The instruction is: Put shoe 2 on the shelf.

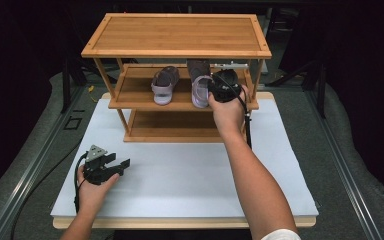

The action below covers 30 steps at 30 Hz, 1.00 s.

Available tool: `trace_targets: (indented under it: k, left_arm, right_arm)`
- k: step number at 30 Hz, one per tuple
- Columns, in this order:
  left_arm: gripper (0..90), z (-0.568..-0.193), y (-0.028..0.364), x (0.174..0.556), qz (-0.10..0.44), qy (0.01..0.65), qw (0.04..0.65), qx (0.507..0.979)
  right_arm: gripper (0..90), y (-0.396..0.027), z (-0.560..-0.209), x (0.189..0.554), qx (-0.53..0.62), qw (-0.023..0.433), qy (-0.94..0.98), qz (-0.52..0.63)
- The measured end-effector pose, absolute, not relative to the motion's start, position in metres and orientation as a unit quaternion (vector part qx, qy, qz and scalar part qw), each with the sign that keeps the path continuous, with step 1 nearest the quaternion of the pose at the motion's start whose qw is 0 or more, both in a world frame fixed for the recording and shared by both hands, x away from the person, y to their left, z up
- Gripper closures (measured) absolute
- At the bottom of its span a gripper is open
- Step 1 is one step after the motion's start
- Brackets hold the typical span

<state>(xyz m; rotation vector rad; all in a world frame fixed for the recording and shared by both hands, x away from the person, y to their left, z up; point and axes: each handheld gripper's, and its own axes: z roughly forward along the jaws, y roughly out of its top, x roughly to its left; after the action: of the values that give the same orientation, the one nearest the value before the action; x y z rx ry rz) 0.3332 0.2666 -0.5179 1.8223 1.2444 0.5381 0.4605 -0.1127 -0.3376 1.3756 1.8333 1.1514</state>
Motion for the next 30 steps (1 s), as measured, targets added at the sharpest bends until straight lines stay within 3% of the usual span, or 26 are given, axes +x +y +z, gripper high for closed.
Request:
trace_targets:
  k: [22,25,27,30]
  left_arm:
    - [34.7,-0.519,0.267,0.334,0.211,0.498,0.423,0.727]
    - [34.8,-0.519,0.267,0.334,0.211,0.497,0.424,0.728]
    - [34.8,-0.519,0.267,0.334,0.212,0.496,0.424,0.727]
    - [34.9,-0.519,0.268,0.335,0.209,0.499,0.426,0.725]
  right_arm:
    - [81.6,-0.098,-0.352,0.493,0.523,0.307,0.681,0.41]
    - [77.4,-0.1,-0.353,0.494,0.51,0.292,0.682,0.436]
    - [67.8,-0.101,-0.352,0.492,0.51,0.284,0.675,0.45]
    - [62.9,-0.102,-0.349,0.486,0.508,0.272,0.67,0.468]
